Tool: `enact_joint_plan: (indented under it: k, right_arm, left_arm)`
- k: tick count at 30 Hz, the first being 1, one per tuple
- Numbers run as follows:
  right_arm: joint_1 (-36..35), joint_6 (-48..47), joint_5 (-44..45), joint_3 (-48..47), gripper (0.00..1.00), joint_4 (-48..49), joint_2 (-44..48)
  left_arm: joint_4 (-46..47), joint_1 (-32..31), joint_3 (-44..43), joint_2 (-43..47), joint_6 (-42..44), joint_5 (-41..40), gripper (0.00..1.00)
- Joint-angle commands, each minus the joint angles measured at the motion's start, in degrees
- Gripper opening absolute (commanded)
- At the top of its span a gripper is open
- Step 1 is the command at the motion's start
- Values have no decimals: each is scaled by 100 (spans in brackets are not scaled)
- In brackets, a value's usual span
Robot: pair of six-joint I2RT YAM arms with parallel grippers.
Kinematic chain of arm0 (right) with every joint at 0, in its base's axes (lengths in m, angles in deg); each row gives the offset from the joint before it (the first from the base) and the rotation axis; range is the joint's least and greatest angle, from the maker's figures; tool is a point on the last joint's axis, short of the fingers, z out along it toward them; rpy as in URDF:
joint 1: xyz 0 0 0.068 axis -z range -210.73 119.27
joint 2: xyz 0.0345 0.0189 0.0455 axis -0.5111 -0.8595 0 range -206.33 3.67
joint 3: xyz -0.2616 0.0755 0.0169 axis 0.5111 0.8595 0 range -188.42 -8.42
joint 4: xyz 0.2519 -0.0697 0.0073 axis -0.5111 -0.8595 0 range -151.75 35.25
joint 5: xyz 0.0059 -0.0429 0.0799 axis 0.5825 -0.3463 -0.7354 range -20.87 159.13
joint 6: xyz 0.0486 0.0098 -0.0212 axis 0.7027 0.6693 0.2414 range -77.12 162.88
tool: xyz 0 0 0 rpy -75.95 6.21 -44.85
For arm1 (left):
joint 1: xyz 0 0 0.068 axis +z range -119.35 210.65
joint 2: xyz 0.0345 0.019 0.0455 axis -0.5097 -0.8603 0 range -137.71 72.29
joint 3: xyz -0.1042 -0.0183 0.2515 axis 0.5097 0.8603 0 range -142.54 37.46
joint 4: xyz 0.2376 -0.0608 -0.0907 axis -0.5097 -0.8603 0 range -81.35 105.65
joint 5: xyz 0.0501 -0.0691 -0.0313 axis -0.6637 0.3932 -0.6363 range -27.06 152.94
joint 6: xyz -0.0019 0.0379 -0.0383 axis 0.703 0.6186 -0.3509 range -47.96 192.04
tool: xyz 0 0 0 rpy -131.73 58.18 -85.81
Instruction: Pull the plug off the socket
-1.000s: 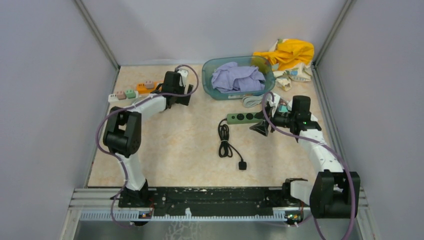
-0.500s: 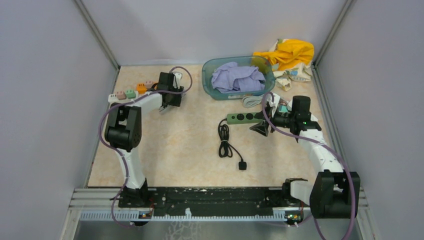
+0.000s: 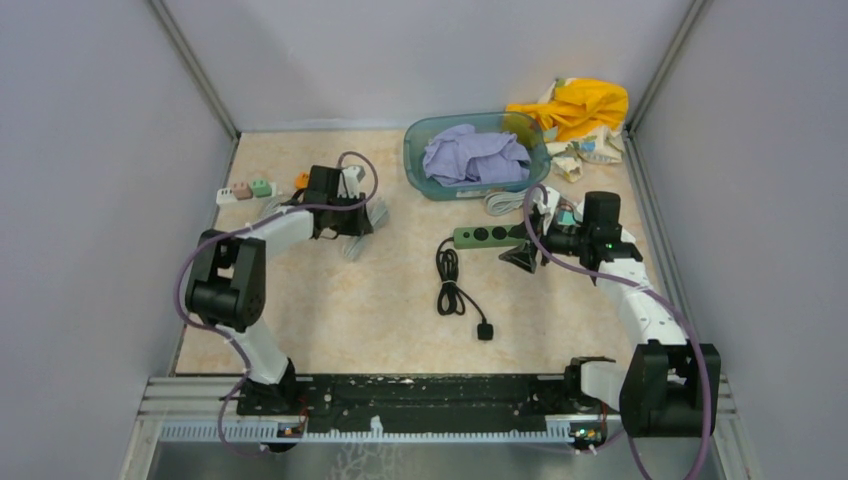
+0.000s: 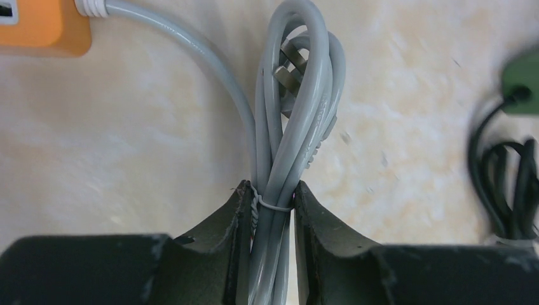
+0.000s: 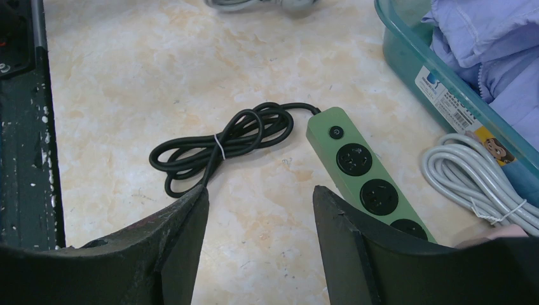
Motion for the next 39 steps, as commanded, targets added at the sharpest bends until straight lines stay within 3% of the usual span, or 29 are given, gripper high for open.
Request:
enact_joint_plan:
  k: [1, 7, 16, 24, 39]
  right_arm:
    - [-40, -163, -175, -348, 61, 44, 141]
    - [-41, -162, -188, -347, 61, 49, 136]
    - [-50, -169, -151, -339, 62, 57, 125]
    - [-46, -165, -130, -339, 61, 44, 96]
    - [-45, -197, -107, -350, 61, 26, 76]
  left_arm:
    - [730, -225, 876, 861, -654, 1158, 18]
    - [1057, -638, 2126, 1899, -1115, 1540, 17]
    - [1849, -1484, 3401, 2789, -2099, 1396, 18]
    - [2085, -2039, 3623, 2893, -2484, 1130, 19]
    - [2875, -2970, 3250, 2036, -2949, 1181, 19]
